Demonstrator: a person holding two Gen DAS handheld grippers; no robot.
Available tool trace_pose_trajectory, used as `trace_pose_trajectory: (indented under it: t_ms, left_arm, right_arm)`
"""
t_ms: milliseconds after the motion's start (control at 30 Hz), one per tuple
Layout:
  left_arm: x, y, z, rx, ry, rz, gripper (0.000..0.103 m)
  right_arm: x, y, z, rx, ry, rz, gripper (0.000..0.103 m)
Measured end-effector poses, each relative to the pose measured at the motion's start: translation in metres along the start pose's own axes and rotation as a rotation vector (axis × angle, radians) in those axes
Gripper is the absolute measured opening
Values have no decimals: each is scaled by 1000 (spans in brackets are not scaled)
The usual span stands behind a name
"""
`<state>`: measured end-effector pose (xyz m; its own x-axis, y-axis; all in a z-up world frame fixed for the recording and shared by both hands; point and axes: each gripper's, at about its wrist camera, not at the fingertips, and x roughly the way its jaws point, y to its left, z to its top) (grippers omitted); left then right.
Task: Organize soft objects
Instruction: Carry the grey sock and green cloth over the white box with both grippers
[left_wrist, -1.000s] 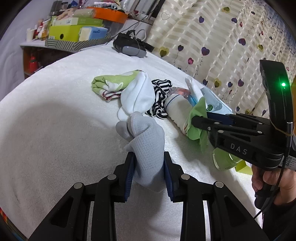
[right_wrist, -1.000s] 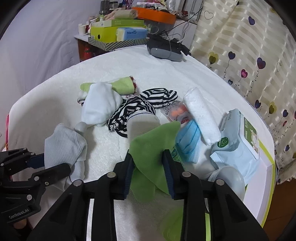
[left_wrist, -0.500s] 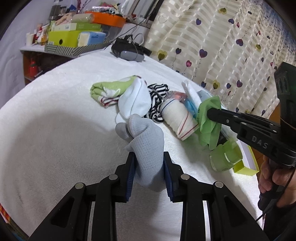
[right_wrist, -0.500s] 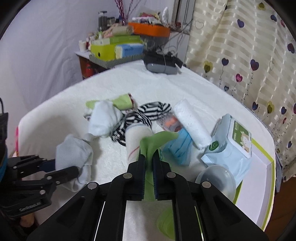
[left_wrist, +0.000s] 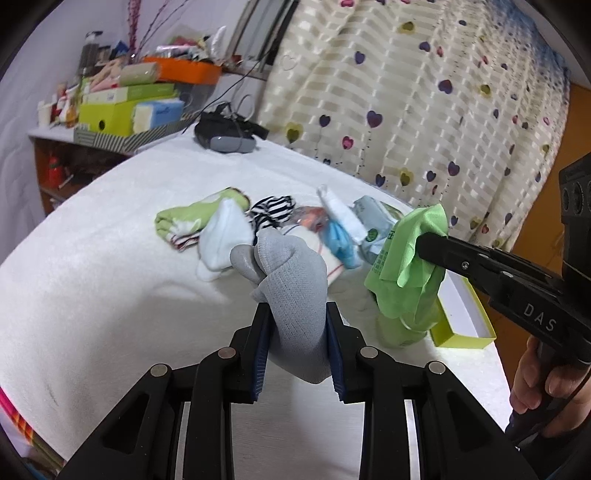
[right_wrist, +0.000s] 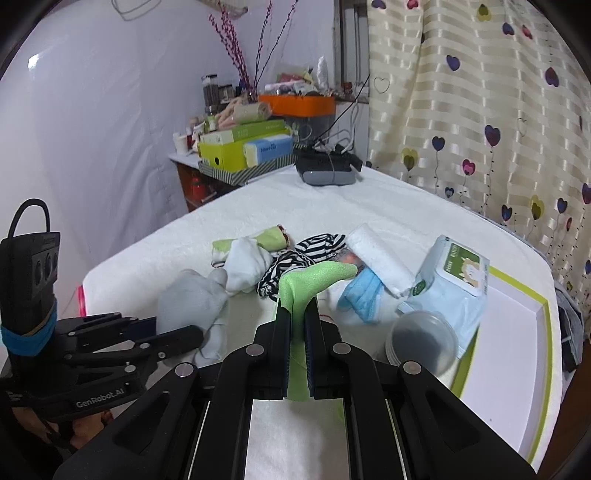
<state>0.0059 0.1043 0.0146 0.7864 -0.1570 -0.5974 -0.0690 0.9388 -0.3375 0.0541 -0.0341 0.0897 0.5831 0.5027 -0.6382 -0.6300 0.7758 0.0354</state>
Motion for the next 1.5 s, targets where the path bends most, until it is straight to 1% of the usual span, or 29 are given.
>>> trace_pose_trajectory:
  t_ms: [367, 767, 1200, 1400, 1500]
  left_arm:
    - [-14, -42, 6, 92, -21, -42, 27]
    - [-8, -88, 10, 179, -9, -104, 27]
    - [17, -145, 14, 269, 30, -176, 27]
    - [33, -167, 15, 300, 50, -200, 27]
    - [41, -176, 16, 310, 65, -208, 27]
  right_arm:
    - [-49, -10, -16, 53, -76, -48, 7]
    - [-84, -43, -31, 124, -121, -127, 7]
    - [-103, -107, -56, 252, -126, -210, 7]
    - [-97, -139, -69, 307, -102, -243, 7]
    - [-88, -156, -76, 334, -72, -271, 7]
